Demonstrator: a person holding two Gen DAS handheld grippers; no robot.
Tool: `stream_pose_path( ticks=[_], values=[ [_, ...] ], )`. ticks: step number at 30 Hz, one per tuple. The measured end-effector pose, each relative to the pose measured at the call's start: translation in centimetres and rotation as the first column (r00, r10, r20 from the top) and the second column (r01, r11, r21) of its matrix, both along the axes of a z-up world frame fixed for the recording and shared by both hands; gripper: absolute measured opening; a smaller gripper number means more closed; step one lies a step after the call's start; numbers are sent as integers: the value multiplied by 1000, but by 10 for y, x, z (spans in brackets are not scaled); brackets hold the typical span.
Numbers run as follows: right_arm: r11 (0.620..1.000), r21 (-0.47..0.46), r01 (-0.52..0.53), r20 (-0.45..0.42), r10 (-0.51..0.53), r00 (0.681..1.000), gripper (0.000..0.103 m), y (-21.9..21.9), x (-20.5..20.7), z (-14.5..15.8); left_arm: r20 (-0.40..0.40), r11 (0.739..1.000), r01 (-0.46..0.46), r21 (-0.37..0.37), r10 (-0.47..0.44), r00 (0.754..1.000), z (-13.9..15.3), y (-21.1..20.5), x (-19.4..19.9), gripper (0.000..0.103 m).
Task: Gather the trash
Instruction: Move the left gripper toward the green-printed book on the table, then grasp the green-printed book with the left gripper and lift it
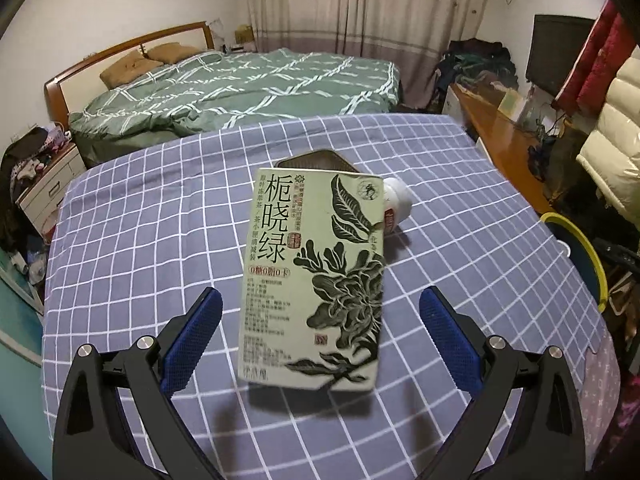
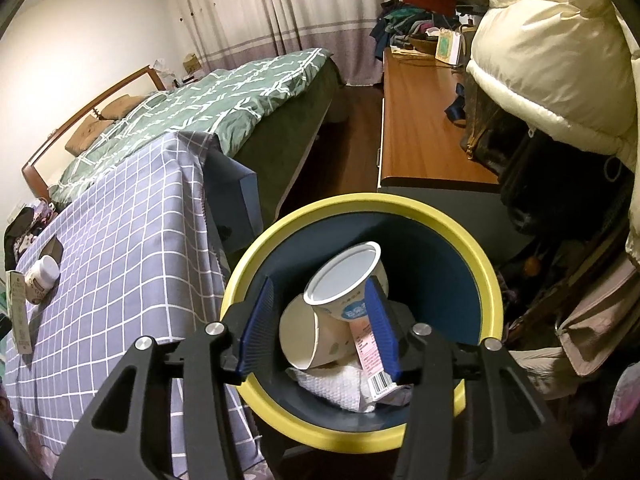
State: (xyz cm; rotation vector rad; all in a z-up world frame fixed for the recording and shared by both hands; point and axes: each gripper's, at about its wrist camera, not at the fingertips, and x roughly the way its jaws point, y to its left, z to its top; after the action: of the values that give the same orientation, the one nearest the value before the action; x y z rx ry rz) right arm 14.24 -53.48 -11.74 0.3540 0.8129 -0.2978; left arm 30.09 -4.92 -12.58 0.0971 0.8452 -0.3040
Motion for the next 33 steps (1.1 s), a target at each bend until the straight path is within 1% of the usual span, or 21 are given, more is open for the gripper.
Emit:
stream_pose_path(
  ticks=[2, 6, 9, 10, 11, 13, 16, 20, 23, 26, 29, 33],
  values=[
    [1000, 1, -4, -4, 4, 1000, 46, 1, 1, -1, -12, 1000, 11, 7, -11, 1000, -5, -3, 6, 97],
    [1000, 4, -12, -8, 12, 1000, 46, 3, 2, -4, -55, 1000, -7, 28, 9, 998, -20, -6, 22, 97],
    [1000, 8, -16, -9, 16, 1000, 46, 3, 2, -5, -74, 999, -16, 36, 18, 997, -27, -6, 27, 97],
    [1000, 10, -16, -9, 16, 1000, 46, 3, 2, -5, -76, 999, -19, 38, 22, 997, -28, -6, 28, 93],
    [1000, 9, -15, -9, 15, 1000, 46, 3, 2, -5, -78, 999, -21, 40, 24, 997, -30, -6, 29, 84],
    [1000, 12, -15, -9, 15, 1000, 46, 3, 2, -6, -96, 999, -28, 38, 31, 995, -32, -4, 30, 75],
    [1000, 15, -16, -6, 16, 1000, 46, 3, 2, -7, -99, 999, -31, 36, 34, 995, -32, -4, 27, 73],
    [1000, 20, -18, 2, 18, 1000, 46, 3, -1, -7, -77, 998, -27, 54, 32, 997, -24, -8, 13, 73],
    [1000, 24, -17, 10, 17, 1000, 46, 1, -5, -7, -57, 999, -2, 49, 5, 998, -11, -18, -4, 72],
    [999, 28, -17, 20, 16, 1000, 46, -1, -9, -6, -35, 998, 44, 42, -43, 998, 3, -36, -20, 72],
    [999, 33, -16, 30, 15, 999, 46, -4, -15, -5, -18, 994, 105, 35, -104, 994, 15, -60, -33, 72],
    [999, 39, -8, 44, 7, 999, 46, -11, -24, -3, -10, 980, 199, 15, -199, 980, 25, -104, -47, 72]
  ],
)
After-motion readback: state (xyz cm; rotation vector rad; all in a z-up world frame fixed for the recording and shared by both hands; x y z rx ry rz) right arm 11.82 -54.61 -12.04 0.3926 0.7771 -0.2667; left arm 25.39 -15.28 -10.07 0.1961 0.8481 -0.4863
